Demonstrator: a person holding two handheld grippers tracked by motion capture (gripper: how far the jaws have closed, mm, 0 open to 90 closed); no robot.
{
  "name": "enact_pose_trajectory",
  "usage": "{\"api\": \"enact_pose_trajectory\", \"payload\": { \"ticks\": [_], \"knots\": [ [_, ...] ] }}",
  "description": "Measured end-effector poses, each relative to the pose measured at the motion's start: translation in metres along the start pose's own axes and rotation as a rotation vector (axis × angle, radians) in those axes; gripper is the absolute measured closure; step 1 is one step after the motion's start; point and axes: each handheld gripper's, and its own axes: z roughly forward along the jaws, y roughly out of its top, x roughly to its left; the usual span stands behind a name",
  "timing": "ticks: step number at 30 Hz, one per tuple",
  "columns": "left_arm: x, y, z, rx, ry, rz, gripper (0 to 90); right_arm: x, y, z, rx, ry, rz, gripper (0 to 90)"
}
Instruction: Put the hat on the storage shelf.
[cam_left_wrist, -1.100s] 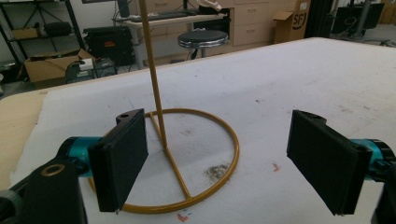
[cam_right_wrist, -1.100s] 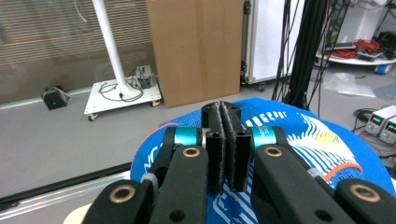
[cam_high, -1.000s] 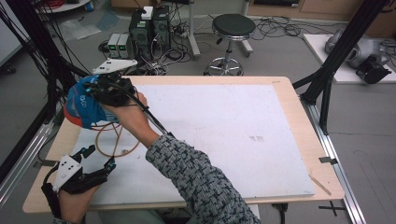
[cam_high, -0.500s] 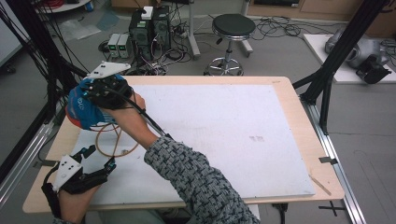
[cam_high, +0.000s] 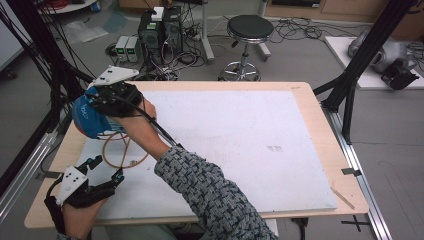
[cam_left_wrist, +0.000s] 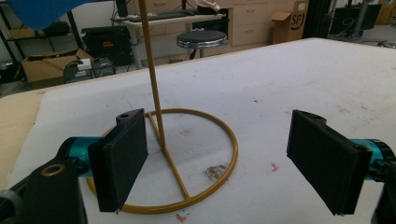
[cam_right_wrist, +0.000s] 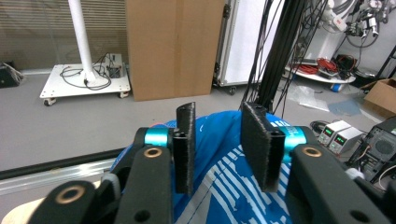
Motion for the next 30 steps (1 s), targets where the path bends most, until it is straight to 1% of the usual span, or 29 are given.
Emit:
{"api": "enact_pose_trajectory", "payload": {
  "ticks": [2,6,7,8,10,12,13,14,15,16,17,18,19,20,21,22,23,24,25,26,28,29,30],
  "knots": [
    [0.000,0.000,0.000,-0.001,0.000,0.000,20.5,0.000,0.000,-0.001,-0.002,-0.006,-0.002,61.0],
    [0.000,0.000,0.000,-0.002,0.000,0.003,20.5,-0.003,0.001,-0.005,0.004,-0.029,0.005,54.3],
    [0.000,0.000,0.000,-0.002,0.001,0.003,20.5,-0.006,0.001,-0.009,-0.006,-0.046,0.016,51.1],
    [0.000,0.000,0.000,-0.001,0.000,0.002,20.5,-0.006,0.001,-0.009,-0.006,-0.046,0.016,51.1],
    [0.000,0.000,0.000,0.000,0.000,0.002,20.5,-0.011,0.001,-0.015,-0.014,-0.062,0.026,48.8],
    [-0.001,0.000,0.000,-0.001,0.000,0.002,20.5,-0.019,0.001,-0.025,-0.022,-0.092,0.025,46.5],
    [-0.001,0.000,0.000,-0.001,0.000,0.002,20.5,-0.019,0.001,-0.025,-0.022,-0.092,0.025,46.5],
    [-0.001,0.000,0.000,-0.001,0.001,0.002,20.5,-0.021,0.000,-0.029,-0.026,-0.099,0.027,46.2],
    [-0.001,0.000,0.000,0.000,0.002,0.003,20.5,-0.027,-0.002,-0.038,-0.032,-0.113,0.031,44.6],
    [-0.001,0.000,0.001,0.000,0.002,0.004,20.5,-0.027,-0.002,-0.038,-0.032,-0.113,0.031,44.6],
    [-0.001,0.000,0.001,0.003,0.002,0.006,20.5,-0.033,-0.006,-0.047,-0.035,-0.128,0.036,43.5],
    [-0.001,0.000,0.001,0.003,0.002,0.006,20.5,-0.036,-0.007,-0.052,-0.035,-0.137,0.038,42.3],
    [-0.001,0.000,0.001,0.004,0.002,0.007,20.5,-0.036,-0.007,-0.052,-0.035,-0.137,0.038,42.3],
    [-0.001,0.000,0.001,0.004,0.001,0.009,20.5,-0.039,-0.009,-0.057,-0.035,-0.145,0.048,41.9],
    [-0.001,0.000,0.001,0.006,0.001,0.007,20.5,-0.042,-0.011,-0.062,-0.041,-0.155,0.051,41.8],
    [-0.001,0.000,0.001,0.004,0.001,0.011,20.5,-0.049,-0.014,-0.073,-0.051,-0.171,0.053,40.8],
    [-0.001,0.000,0.001,0.002,0.001,0.009,20.5,-0.049,-0.014,-0.073,-0.051,-0.171,0.053,40.8],
    [-0.001,0.000,0.001,0.001,0.002,0.009,20.5,-0.052,-0.016,-0.079,-0.051,-0.179,0.059,40.0],
    [-0.002,0.000,0.001,0.001,0.002,0.011,20.5,-0.059,-0.019,-0.090,-0.055,-0.195,0.071,38.7],
    [-0.002,0.000,0.002,0.000,0.001,0.012,20.5,-0.059,-0.019,-0.090,-0.055,-0.195,0.071,38.7],
    [-0.002,0.001,0.002,-0.001,0.000,0.015,20.5,-0.065,-0.023,-0.102,-0.062,-0.214,0.077,37.7],
    [-0.003,0.001,0.003,-0.001,0.000,0.015,20.5,-0.070,-0.027,-0.115,-0.064,-0.237,0.085,36.6],
    [-0.003,0.001,0.003,-0.001,0.000,0.015,20.5,-0.074,-0.029,-0.121,-0.064,-0.248,0.088,36.2]
  ]
}}
